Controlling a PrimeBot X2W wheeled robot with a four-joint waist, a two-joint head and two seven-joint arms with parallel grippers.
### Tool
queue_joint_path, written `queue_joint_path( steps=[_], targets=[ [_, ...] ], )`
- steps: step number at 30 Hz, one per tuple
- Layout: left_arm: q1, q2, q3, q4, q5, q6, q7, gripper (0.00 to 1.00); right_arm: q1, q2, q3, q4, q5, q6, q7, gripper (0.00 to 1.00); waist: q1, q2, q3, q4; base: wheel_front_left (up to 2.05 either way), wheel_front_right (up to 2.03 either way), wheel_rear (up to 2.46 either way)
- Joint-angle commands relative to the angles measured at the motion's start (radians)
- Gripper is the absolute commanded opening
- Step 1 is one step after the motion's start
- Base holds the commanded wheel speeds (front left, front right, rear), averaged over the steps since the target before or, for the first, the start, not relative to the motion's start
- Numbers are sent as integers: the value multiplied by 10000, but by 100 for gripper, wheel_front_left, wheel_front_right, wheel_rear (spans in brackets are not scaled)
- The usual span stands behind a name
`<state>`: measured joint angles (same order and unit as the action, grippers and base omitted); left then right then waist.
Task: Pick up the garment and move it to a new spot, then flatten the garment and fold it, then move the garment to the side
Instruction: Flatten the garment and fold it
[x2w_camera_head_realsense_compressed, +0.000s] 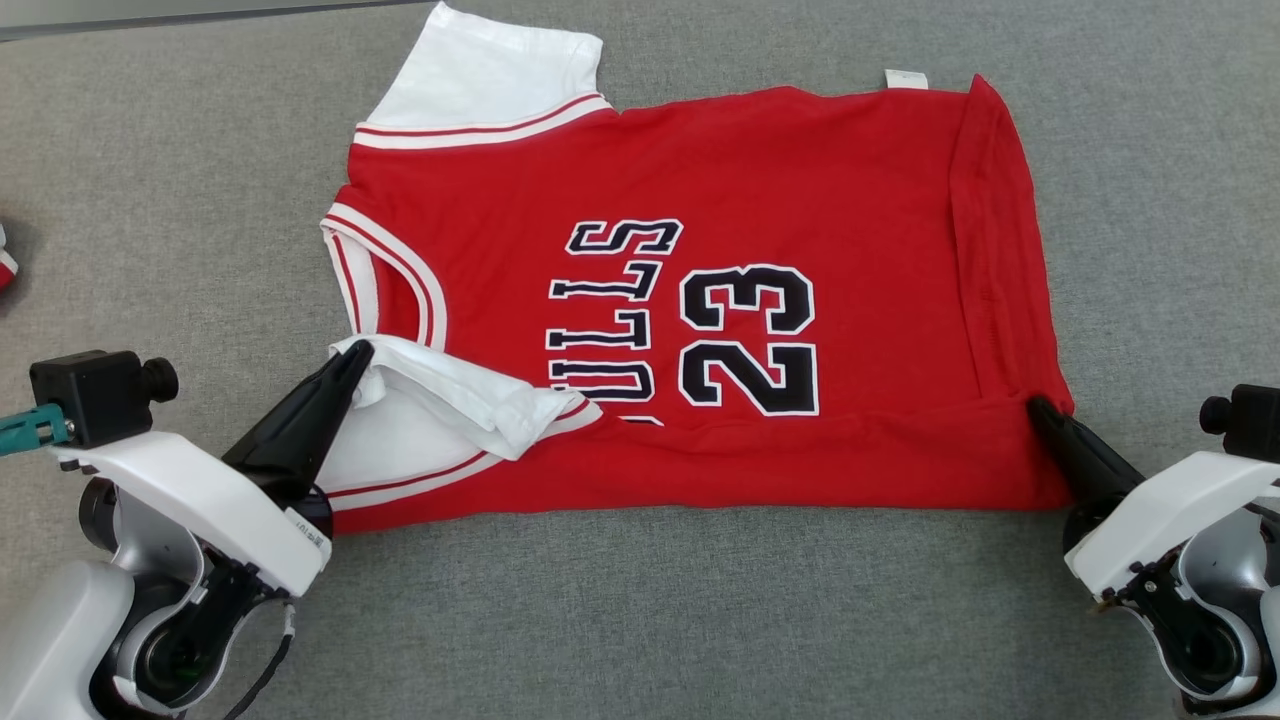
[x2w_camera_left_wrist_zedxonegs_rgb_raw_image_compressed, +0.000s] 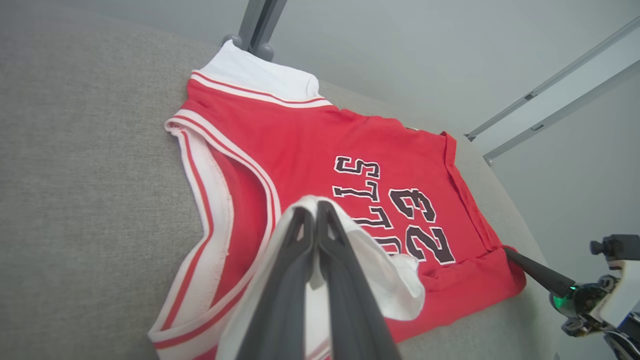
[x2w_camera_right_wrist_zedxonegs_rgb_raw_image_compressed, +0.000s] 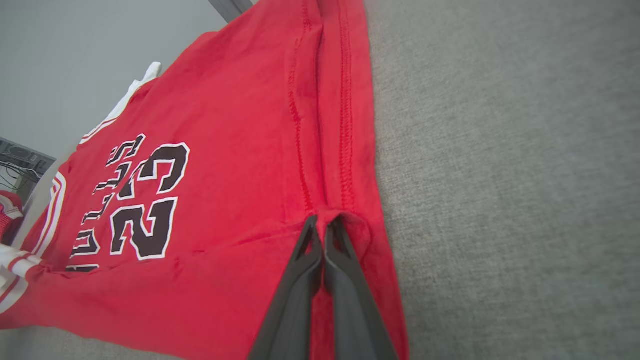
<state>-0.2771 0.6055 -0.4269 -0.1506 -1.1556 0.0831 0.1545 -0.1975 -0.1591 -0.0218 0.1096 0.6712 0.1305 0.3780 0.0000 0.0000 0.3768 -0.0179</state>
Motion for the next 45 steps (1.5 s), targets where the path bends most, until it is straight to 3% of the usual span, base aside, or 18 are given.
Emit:
queue_joint_path(
  steps=[1,4,5,6,7,8,13,18,23,28,36,45],
  targets=[
    [-301,-111,-19,355,90,-164,-129,0,-159,-24,70,111,21,5,-135,0,0,0,46,-21,0,0,0],
    [-585,-416,16,1050,157,-338,-447,0,-223,-78,163,328,48,5,-264,0,0,0,75,-53,0,0,0],
    [-661,-486,4,1285,191,-360,-550,34,-258,-112,180,361,15,5,-414,0,0,0,75,-62,0,0,0],
    [-749,-559,9,1493,229,-394,-634,100,-294,-87,239,364,98,5,-524,37,0,0,69,-71,0,0,0],
    [-840,-647,5,1684,254,-430,-715,100,-308,-81,304,360,136,5,-652,96,0,0,60,-97,0,0,0],
    [-903,-734,-7,1884,311,-484,-828,100,-302,-128,342,365,107,5,-793,100,0,0,47,-121,0,0,0],
    [-1094,-1022,187,2488,697,-470,-1743,100,-197,-186,433,189,61,5,-1553,100,0,0,-20,-187,0,0,0],
    [-998,-1230,408,2849,1518,-60,-3121,100,14,-217,562,-381,-466,5,-2934,100,0,0,-182,-264,0,0,0],
    [-703,-1268,678,2396,2841,885,-4016,100,205,-72,678,-950,-1732,5,-4587,100,0,0,-423,-300,0,0,0],
    [-101,-1605,1345,1129,4388,1677,-4173,100,438,207,665,-1153,-3074,4,-5697,100,0,0,-793,-252,0,0,0],
    [1076,-2156,1941,294,6379,1657,-4177,100,891,593,308,-952,-4660,4,-6097,100,0,0,-1439,-52,0,0,0],
    [2151,-2514,2218,1229,6941,1266,-4180,100,1534,754,15,-311,-5095,4,-6089,100,0,0,-2384,12,0,0,0]
  ],
)
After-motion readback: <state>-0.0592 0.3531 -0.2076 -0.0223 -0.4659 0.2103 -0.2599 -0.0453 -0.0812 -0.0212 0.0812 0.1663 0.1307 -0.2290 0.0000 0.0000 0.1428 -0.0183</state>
